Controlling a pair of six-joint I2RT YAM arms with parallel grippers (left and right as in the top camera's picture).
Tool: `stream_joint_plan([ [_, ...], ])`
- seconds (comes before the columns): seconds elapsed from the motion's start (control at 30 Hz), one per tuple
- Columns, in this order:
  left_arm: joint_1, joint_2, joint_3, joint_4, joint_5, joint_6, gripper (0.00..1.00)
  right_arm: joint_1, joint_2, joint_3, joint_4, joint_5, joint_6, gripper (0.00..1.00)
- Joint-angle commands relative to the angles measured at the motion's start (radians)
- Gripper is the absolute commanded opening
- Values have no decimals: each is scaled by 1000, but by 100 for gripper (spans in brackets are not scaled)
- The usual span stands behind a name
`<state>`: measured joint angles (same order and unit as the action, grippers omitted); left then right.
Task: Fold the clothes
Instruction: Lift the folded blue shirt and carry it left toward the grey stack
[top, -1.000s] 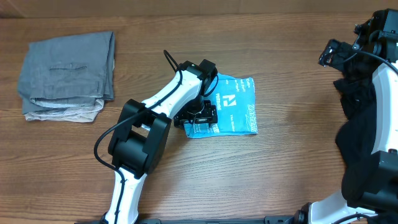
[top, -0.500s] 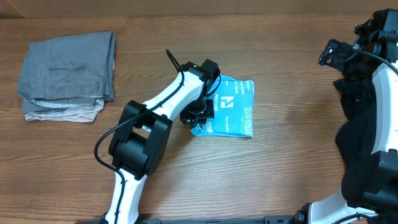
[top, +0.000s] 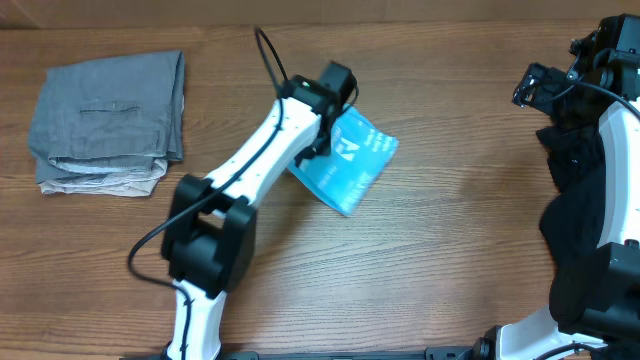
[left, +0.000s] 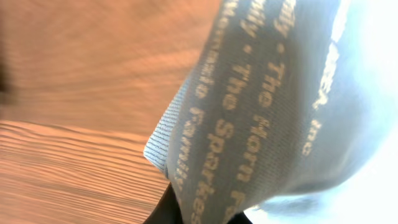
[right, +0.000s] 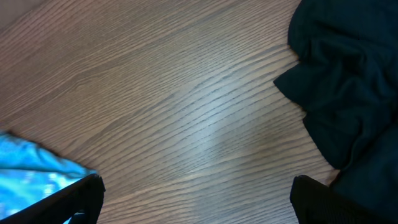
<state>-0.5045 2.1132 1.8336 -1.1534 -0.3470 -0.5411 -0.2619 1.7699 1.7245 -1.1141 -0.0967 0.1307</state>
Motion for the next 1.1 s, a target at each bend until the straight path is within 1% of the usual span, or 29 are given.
stream_joint_plan([
  [0.0,43,-124,49,12,-182,26,4,-3,-6,3,5,6,4,100],
  [0.2,141,-212,49,103,-195,123,4,-3,-6,3,5,6,4,100],
  [0.33,221,-242,76,151,-177,127,4,-3,-6,3,5,6,4,100],
  [0.5,327,-246,219,134,-122,146,4,-3,-6,3,5,6,4,100],
  [0.57,388,-246,323,109,-111,146,4,-3,-6,3,5,6,4,100],
  [0.7,501,-246,447,95,-27,145,4,-3,-6,3,5,6,4,100],
  [0.8,605,-246,492,96,90,107,4,-3,-6,3,5,6,4,100],
  [0.83,682,-246,496,100,167,46,4,-3,-6,3,5,6,4,100],
  [0.97,832,-232,493,92,299,-64,4,-3,-6,3,5,6,4,100],
  [1.07,928,-219,492,80,386,-94,4,-3,-6,3,5,6,4,100],
])
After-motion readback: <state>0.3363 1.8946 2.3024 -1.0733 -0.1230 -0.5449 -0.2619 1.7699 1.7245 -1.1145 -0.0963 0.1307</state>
